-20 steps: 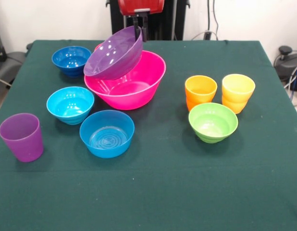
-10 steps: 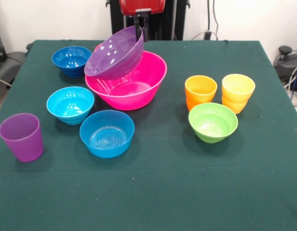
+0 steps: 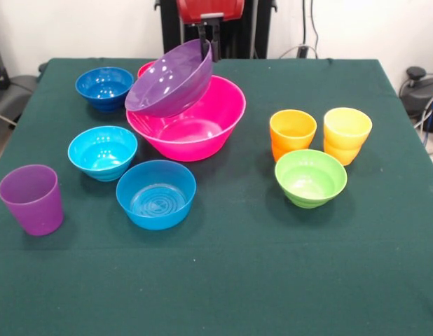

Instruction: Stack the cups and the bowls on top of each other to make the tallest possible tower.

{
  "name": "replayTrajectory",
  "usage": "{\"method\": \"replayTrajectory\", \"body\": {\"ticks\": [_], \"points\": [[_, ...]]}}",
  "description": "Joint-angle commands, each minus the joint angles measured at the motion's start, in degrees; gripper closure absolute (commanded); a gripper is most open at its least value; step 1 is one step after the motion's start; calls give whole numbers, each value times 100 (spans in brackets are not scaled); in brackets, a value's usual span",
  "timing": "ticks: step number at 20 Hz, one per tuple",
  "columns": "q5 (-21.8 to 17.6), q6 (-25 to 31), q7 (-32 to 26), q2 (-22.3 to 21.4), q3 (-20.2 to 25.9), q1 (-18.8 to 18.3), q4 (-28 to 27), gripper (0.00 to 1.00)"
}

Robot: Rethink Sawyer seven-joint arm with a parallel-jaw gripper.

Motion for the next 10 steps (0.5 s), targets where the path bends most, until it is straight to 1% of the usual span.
{"method": "replayTrajectory", "body": {"ticks": [1, 3, 7, 10], "points": [[-290, -240, 393, 211, -148, 201, 246, 100], [-265, -226, 399, 204, -169, 212, 238, 100], [-261, -126, 470, 196, -363, 401, 158, 100], [-209, -113, 433, 193, -366, 397, 162, 100]]}}
